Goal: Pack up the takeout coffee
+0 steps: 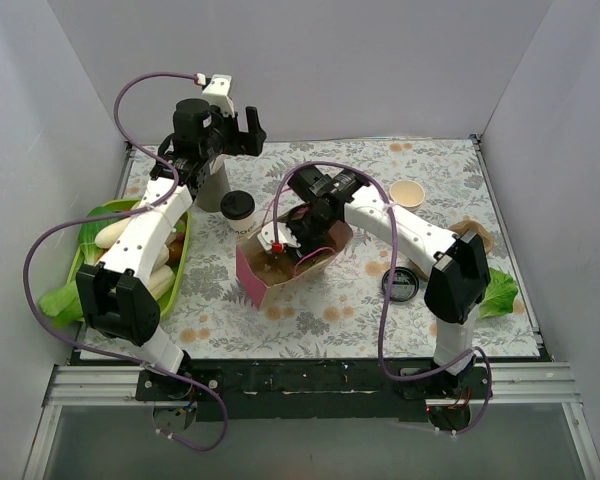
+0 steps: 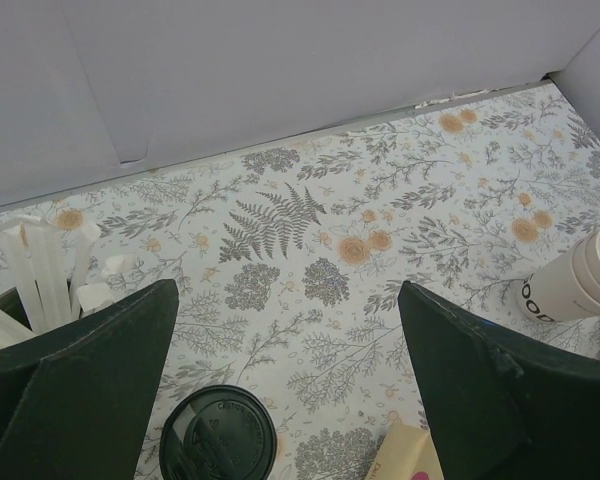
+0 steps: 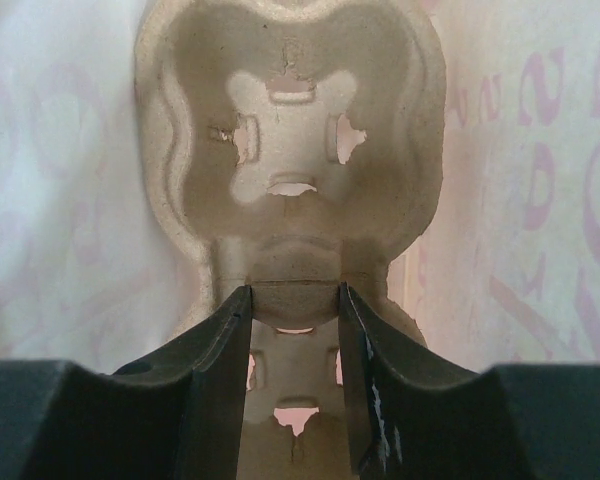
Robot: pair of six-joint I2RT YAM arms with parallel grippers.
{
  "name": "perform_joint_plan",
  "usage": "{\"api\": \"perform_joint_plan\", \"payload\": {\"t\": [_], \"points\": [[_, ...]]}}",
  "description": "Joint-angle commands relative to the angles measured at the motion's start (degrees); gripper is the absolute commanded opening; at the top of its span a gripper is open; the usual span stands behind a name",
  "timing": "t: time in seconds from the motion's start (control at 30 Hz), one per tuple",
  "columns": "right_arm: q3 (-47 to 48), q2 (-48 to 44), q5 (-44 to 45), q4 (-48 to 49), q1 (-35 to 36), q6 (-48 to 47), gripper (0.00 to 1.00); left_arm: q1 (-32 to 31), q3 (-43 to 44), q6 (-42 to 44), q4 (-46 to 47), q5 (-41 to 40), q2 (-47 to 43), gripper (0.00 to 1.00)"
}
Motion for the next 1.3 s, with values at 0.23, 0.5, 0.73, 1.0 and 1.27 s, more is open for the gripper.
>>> {"api": "perform_joint_plan", "payload": {"t": [0.23,0.5,0.73,1.0,1.27], "points": [[8.58,1.99,0.11,-16.36,0.26,0.34,0.01,-0.19,-1.77,-1.07,-0.07,1.01,-5.48,0.93],[3.48,-0.93,0.64,-16.27,0.26,0.69,0.01,-0.10,-1.95,-1.96,0.28,1.81,-4.78,0.93],[2.61,1.90,2.13,-12.59,0.26,2.63,0.01,-0.19,-1.15,-1.34,-0.24,1.55,-4.69,0.93],[-9.77,-4.43,1.25,-0.99,0.18,1.32,0.01,-0.18,-2.65,-1.25,-0.60,1.28,-5.56,0.93],[-13.92,-6.28,2.57,0.78,0.18,-1.15,0.01,-0.18,-2.38,-1.51,-1.04,1.81,-5.39,0.93]]}}
